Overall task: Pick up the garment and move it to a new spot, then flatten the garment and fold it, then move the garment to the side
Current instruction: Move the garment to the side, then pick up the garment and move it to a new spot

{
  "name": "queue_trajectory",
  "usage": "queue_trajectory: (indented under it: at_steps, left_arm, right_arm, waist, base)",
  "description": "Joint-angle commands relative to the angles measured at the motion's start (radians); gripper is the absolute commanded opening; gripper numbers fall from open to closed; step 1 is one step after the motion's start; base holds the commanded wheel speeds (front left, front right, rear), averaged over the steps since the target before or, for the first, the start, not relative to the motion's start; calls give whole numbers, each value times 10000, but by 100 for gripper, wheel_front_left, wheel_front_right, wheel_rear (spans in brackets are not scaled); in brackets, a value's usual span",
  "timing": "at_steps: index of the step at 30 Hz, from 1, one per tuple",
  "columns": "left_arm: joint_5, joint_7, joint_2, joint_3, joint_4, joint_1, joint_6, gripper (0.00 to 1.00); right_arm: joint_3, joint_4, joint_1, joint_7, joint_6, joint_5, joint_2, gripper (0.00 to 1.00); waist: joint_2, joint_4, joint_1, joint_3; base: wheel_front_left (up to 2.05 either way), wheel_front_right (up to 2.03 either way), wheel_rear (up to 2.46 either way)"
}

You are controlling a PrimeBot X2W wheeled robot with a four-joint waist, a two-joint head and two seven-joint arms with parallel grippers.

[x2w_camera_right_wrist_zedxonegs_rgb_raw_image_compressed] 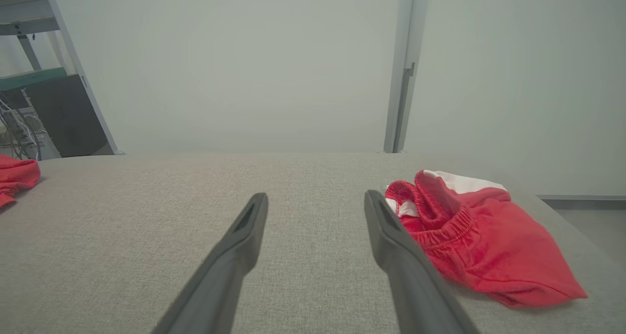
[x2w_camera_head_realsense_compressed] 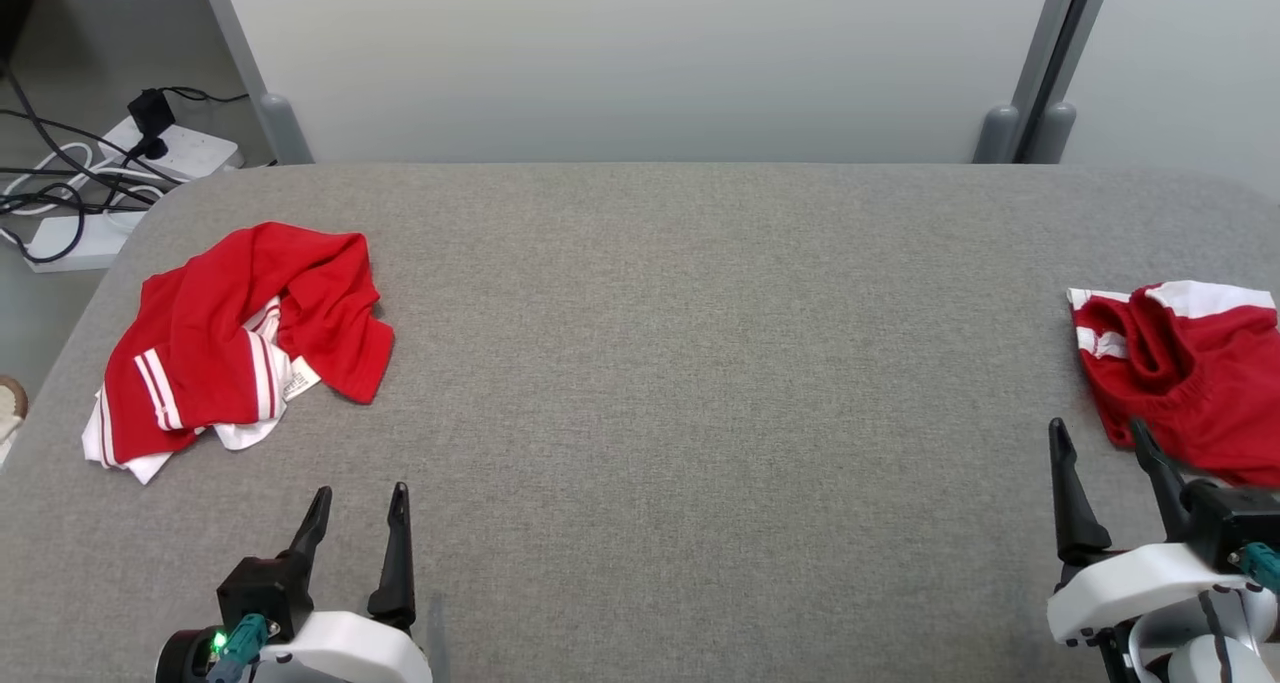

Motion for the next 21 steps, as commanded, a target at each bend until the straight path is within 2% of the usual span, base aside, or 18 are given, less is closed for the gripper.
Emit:
queue_trajectory:
  at_steps: [1,7,15,21]
  left_arm:
    - [-21,-101,79,260,-210,-224,-13,100]
    - [-125,-101,79,218,-142,-260,89,100]
    - [-37,-101,79,568,-120,-210,41,100]
    - [-189,-101,79,691,61,-304,-113,100]
  right_arm:
    - [324,-259,-132,-116,40,-52,-100,100]
    - [668,-270,-37,-116,40,66,-24,100]
    - [1053,-209,-230,-116,40,167,71,100]
    - [1086,-193,-386,-116,40,138,118,100]
  waist:
    - [-1,160,0,-3]
    - [-1,1020,0,39]
    - [-1,2630,0,412]
    - [-1,3268,0,678]
  base:
    - [0,0,0]
    - [0,0,0]
    - [0,0,0]
    - [0,0,0]
